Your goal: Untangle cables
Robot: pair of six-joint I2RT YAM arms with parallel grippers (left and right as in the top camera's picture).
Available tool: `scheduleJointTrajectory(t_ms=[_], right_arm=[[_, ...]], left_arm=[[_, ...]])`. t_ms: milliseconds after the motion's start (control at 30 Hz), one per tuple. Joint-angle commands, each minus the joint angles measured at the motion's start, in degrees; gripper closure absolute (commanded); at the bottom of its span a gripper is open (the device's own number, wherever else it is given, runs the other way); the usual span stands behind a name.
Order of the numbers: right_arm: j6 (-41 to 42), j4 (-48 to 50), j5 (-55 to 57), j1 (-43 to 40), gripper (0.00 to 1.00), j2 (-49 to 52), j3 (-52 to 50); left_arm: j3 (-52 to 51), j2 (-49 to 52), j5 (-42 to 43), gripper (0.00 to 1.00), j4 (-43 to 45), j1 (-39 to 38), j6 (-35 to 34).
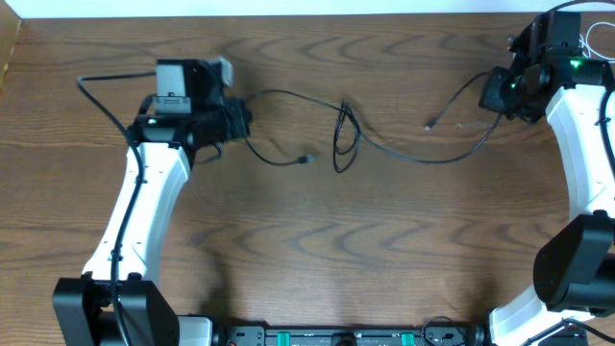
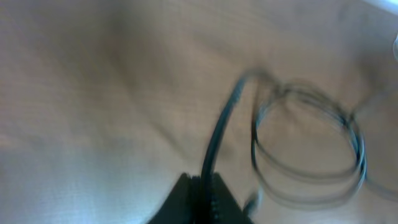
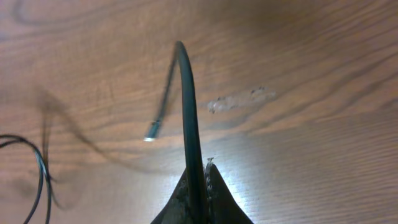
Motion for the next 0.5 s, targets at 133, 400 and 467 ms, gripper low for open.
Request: scheduleJointTrajectory(t_ms=[133,400,467], right_arm=[[-4.2,-2.4,-3.0,1.2,0.81,0.7,-0.1],[-6.4,-2.4,-6.2,1.2,0.38,0.7,-0.1],[-8.2,-1.9,-9.2,1.2,0.37,0.7,-0.1]], left_arm=[[-0.1,0.2,1.4,0.47,-8.8,-3.1,2.7],[-0.1,0.2,1.7,0.50,-6.7,-3.8,2.9],[-0.1,0.2,1.8,0.50,-5.6,-4.9,2.9]])
